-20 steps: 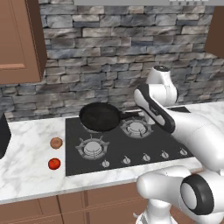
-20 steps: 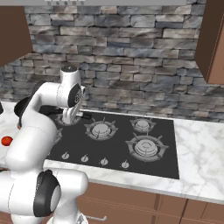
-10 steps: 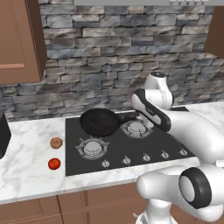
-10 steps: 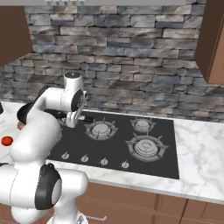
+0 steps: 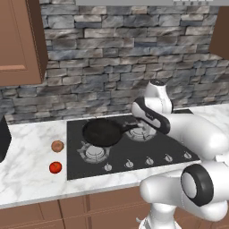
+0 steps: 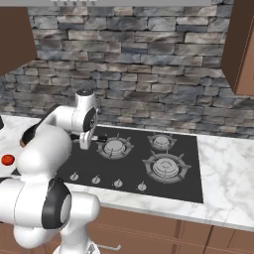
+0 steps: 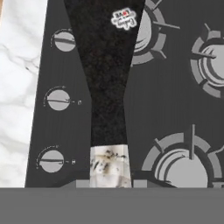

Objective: Place the pan on the front left burner on the stove. Then place the tomato and the onion in the pan and turn on the front left burner.

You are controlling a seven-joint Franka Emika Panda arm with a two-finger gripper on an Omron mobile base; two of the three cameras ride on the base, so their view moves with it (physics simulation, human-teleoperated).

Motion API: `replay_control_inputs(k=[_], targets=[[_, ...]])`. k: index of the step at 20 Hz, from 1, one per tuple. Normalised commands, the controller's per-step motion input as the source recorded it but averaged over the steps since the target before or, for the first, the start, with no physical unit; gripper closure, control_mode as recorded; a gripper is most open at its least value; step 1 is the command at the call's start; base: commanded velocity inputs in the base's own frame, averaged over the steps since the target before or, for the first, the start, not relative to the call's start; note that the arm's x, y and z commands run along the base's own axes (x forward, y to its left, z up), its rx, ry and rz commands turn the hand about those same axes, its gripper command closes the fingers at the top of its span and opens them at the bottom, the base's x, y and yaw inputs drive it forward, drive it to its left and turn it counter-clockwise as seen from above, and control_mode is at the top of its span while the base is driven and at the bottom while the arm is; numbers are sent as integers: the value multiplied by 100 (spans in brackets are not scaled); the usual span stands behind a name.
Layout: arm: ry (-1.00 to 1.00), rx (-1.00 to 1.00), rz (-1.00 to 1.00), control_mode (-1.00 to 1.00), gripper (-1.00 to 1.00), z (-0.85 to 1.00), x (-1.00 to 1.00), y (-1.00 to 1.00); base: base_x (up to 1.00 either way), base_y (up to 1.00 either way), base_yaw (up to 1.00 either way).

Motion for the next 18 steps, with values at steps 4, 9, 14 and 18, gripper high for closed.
replay_control_inputs(k=[4,9,14,18], targets=[[9,-5,1,-100,100,-15,8,11,0,0,0],[14,0,0,-100,100,-1,0,10,0,0,0],[13,0,0,-100,100,-17,6,0,0,0,0],[0,0,0,-100,100,-24,1,0,0,0,0]])
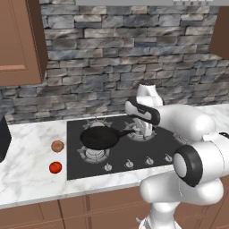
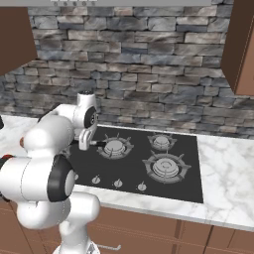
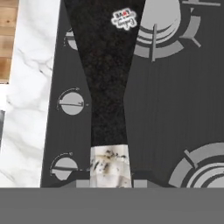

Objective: Place the pan on the front left burner on the stove. Then place the tomato and the onion in the pan and turn on the front left burner.

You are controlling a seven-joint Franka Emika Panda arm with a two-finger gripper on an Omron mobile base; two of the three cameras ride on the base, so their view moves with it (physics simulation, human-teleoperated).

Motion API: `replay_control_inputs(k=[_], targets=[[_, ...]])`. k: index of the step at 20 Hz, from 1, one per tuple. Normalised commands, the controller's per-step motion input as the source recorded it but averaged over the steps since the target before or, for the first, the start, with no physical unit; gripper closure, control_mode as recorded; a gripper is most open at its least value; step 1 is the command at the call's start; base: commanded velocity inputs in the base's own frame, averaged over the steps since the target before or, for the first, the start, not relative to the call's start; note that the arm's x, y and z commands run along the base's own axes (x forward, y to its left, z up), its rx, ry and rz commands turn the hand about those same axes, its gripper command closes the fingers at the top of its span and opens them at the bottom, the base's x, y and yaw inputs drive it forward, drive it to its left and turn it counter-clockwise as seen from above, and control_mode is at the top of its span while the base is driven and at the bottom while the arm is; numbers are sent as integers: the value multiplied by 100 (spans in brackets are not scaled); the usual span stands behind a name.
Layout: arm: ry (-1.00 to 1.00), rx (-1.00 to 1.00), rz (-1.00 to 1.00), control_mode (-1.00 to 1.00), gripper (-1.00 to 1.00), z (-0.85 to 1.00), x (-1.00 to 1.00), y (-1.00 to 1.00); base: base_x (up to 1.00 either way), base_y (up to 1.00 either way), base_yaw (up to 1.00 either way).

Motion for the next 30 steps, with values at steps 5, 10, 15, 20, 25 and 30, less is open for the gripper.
replay_control_inputs(k=[5,10,15,20,25,30], targets=[[-1,0,0,-100,100,-17,0,0,0,0,0],[-5,0,0,-100,100,-11,0,0,0,0,0],[-8,0,0,-100,100,-6,0,0,0,0,0],[-3,0,0,-100,100,-17,0,0,0,0,0],[0,0,0,-100,100,-14,0,0,0,0,0],[0,0,0,-100,100,-12,0,0,0,0,0]])
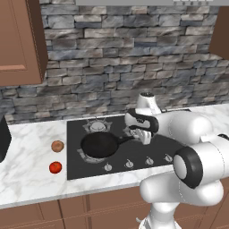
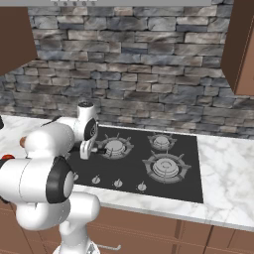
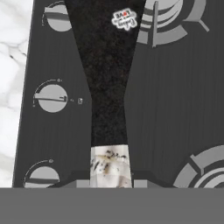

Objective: Place the pan on the front left burner on the stove. Then place the tomato and the onion in the pan and turn on the front left burner.

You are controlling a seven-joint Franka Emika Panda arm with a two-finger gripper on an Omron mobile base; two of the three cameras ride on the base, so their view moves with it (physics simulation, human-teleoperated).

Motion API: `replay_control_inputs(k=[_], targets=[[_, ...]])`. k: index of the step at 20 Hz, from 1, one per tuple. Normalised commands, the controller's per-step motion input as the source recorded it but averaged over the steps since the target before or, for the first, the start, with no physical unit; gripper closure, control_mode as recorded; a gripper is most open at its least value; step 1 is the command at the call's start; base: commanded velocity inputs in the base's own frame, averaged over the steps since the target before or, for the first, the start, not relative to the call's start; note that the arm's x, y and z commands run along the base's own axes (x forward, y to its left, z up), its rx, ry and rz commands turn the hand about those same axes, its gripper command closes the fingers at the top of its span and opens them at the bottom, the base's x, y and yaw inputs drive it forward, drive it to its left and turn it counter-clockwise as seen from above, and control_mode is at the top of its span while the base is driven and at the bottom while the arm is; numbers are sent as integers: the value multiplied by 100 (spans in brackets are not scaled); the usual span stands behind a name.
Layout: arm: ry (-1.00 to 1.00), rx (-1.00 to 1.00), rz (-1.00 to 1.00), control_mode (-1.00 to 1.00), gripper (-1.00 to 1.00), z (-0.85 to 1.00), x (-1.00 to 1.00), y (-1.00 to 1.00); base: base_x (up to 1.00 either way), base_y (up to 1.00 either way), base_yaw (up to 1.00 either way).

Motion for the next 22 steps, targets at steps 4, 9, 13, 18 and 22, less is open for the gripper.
replay_control_inputs(k=[4,9,13,18,22], targets=[[0,0,0,-100,100,-14,1,0,0,0,0],[0,0,0,-100,100,-13,13,0,0,0,0],[0,0,0,-100,100,-7,22,0,0,0,0],[0,0,0,-100,100,-7,16,0,0,0,0],[0,0,0,-100,100,-14,2,0,0,0,0]])
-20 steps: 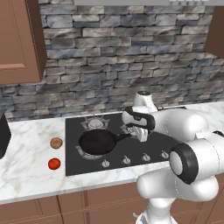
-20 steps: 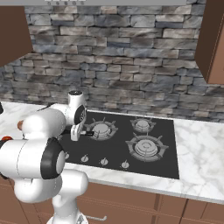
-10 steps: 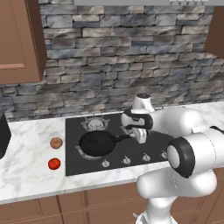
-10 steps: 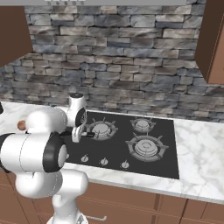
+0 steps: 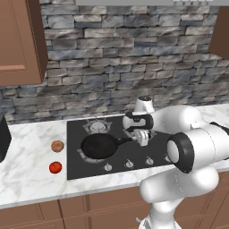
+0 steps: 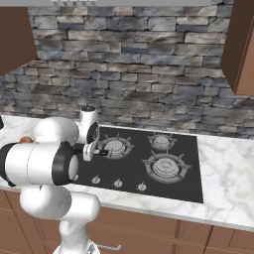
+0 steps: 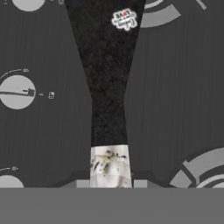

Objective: Place the pan on the front left burner on the stove. Then place the tomato and the onion in the pan and turn on the front left burner.

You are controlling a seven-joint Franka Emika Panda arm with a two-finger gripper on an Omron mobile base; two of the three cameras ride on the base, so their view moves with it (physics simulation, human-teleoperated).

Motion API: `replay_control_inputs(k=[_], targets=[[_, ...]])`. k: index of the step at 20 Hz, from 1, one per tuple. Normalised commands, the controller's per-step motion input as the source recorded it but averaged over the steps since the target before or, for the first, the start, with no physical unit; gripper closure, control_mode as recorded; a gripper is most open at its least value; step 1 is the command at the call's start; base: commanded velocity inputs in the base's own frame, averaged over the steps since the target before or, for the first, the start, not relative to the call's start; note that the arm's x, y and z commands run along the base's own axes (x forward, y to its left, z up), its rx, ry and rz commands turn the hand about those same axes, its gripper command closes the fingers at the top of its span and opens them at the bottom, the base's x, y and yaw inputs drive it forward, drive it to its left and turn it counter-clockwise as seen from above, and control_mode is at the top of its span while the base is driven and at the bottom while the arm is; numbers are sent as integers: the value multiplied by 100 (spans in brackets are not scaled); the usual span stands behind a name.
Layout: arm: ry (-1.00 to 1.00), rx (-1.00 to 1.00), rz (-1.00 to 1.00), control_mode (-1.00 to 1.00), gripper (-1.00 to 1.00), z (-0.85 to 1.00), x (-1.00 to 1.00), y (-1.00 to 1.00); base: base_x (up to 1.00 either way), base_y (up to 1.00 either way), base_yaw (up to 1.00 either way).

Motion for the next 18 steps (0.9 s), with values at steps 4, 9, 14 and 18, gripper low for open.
replay_control_inputs(k=[4,9,14,18], targets=[[0,0,0,-100,100,-14,2,0,0,0,0],[0,0,0,-100,100,-4,10,0,0,0,0],[0,0,0,-100,100,0,12,2,0,0,0],[0,0,0,-100,100,0,8,7,0,0,0]])
